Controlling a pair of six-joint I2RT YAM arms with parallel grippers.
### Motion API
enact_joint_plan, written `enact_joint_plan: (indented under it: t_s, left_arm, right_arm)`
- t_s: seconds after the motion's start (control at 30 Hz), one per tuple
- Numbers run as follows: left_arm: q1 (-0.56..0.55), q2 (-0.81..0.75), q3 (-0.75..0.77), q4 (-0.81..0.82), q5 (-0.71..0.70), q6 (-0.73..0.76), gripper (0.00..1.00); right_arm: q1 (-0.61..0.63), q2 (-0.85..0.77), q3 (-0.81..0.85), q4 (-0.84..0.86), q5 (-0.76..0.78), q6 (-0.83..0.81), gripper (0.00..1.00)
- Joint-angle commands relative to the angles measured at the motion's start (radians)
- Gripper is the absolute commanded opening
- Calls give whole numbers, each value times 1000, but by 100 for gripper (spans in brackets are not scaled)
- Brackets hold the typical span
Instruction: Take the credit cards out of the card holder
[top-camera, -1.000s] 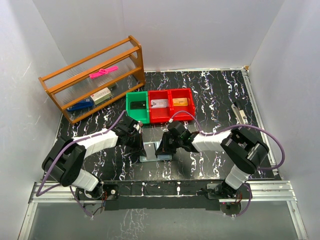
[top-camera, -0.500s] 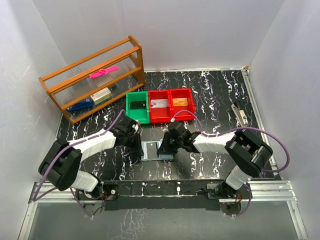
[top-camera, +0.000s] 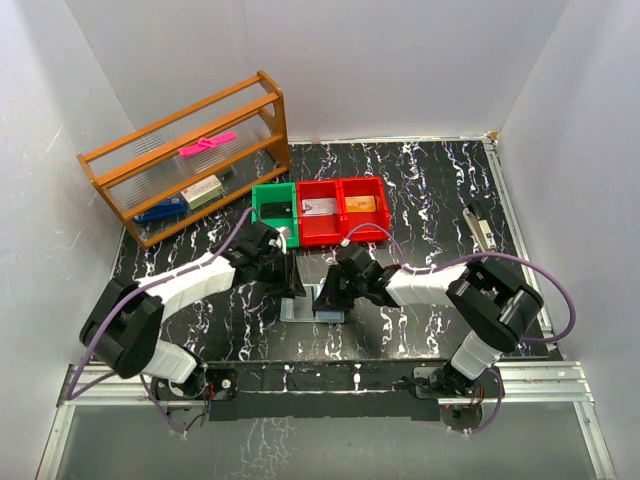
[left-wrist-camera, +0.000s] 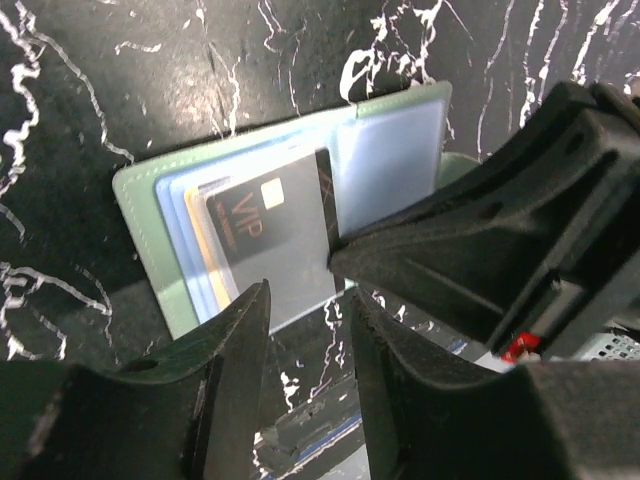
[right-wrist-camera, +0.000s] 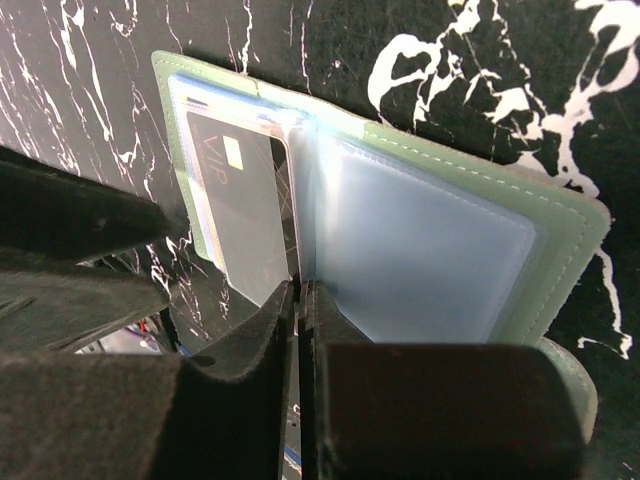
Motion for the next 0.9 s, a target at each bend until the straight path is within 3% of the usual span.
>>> enact_joint_plan:
  t_s: [0.0,0.17,0.3,0.43,0.6,0.8,0.87]
  left_arm:
    - [-26,107,79,-80,-2,7,34]
    - [-37,169,96,-177,-75,18,18]
    - [-38,173,69,-200,-113,19,7]
    - [-38,159,55,-216,-126,38,6]
    - [-38,160,59,-218,-125,47,5]
    - [-38,164,59,-193,-109,41,5]
    - [-38,165,59,-189,-107,40,5]
  right_arm:
    - [1,-1,-22,41,12,51,3]
    - [-5,-18,-41,53,21,76,5]
    - [-21,-28,-61,95,16,115,17]
    - [-28,-21,-32,86,25,99,23]
    - [-28,8,5,77,23,63,14]
    - [-28,40,14,112,-42,33,20]
    - [-28,53,16,134,-76,22,18]
